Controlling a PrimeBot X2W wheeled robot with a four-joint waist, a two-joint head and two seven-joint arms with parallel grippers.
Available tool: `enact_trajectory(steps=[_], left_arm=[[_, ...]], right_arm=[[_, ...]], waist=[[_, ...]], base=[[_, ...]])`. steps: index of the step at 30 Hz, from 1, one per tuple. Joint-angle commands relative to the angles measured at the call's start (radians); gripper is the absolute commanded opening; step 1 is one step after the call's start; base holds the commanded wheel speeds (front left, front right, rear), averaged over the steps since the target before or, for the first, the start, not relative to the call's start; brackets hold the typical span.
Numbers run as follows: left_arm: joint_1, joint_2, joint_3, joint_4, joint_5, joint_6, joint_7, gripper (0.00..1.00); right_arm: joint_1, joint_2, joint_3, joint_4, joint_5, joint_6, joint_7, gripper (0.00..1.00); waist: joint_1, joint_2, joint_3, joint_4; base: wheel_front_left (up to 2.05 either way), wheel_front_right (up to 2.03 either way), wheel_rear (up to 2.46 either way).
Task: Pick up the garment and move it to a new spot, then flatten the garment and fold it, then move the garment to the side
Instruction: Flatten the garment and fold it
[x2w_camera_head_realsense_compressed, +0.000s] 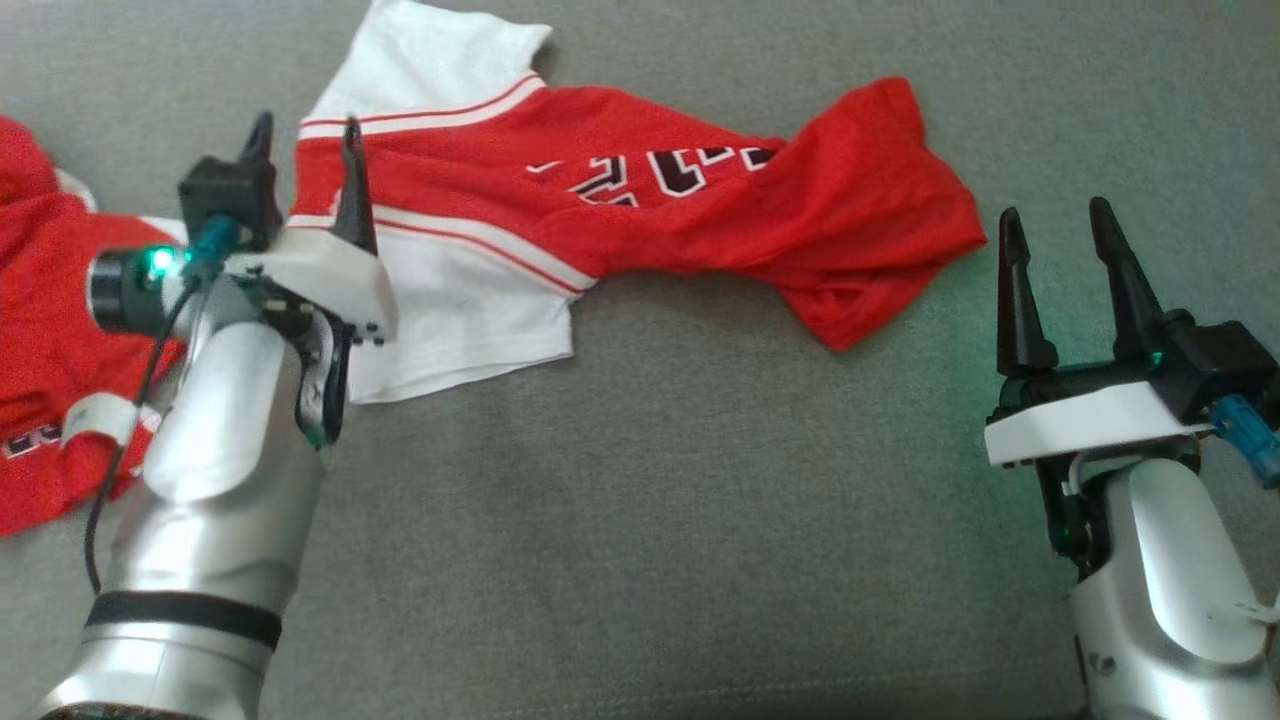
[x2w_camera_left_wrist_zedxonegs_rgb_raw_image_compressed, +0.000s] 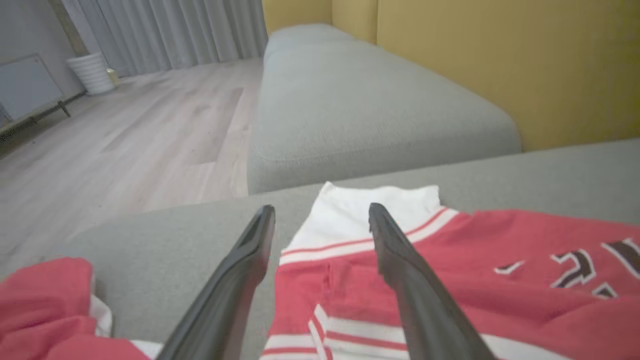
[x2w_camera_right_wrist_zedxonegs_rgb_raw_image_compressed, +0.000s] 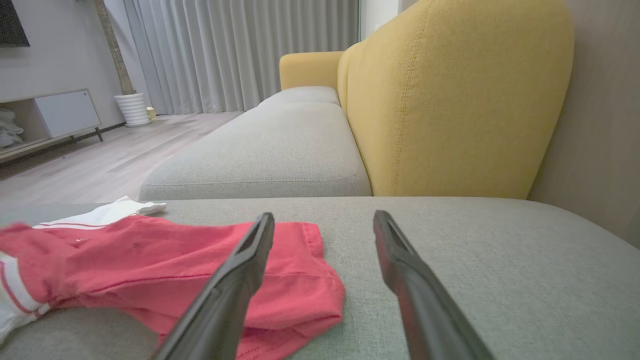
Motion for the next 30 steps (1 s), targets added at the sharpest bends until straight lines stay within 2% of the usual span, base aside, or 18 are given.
enact_trajectory(steps=[1, 9, 16, 22, 30], left_arm=[[-0.007, 0.029, 0.048, -0.072, -0.006, 0.01, -0.005, 1.0], [0.227, -0.001, 0.112, -0.333, -0.016, -0.001, -0.005, 1.0], [0.464, -0.044, 0.109, -0.465, -0.019, -0.033, -0.005, 1.0], [0.571, -0.075, 0.099, -0.484, -0.016, -0.04, -0.005, 1.0], [0.541, -0.087, 0.084, -0.428, 0.013, -0.035, -0.005, 1.0]], right_arm=[[-0.021, 0.008, 0.013, -0.026, -0.009, -0.001, -0.011, 1.0], [0.031, 0.001, -0.027, -0.01, -0.016, -0.001, -0.01, 1.0], [0.094, 0.006, -0.047, -0.022, -0.01, -0.001, -0.006, 1.0], [0.132, 0.01, -0.055, -0.039, -0.001, -0.001, 0.001, 1.0], [0.122, 0.012, -0.042, -0.072, -0.001, -0.001, 0.016, 1.0]], waist=[[-0.0001, 0.0, -0.022, 0.025], [-0.0001, 0.0, -0.126, 0.118], [-0.0001, 0.0, -0.203, 0.161], [-0.0001, 0.0, -0.22, 0.162], [-0.0001, 0.0, -0.186, 0.137]], base=[[0.0, 0.0, 0.0], [0.0, 0.0, 0.0], [0.0, 0.0, 0.0], [0.0, 0.0, 0.0], [0.0, 0.0, 0.0]])
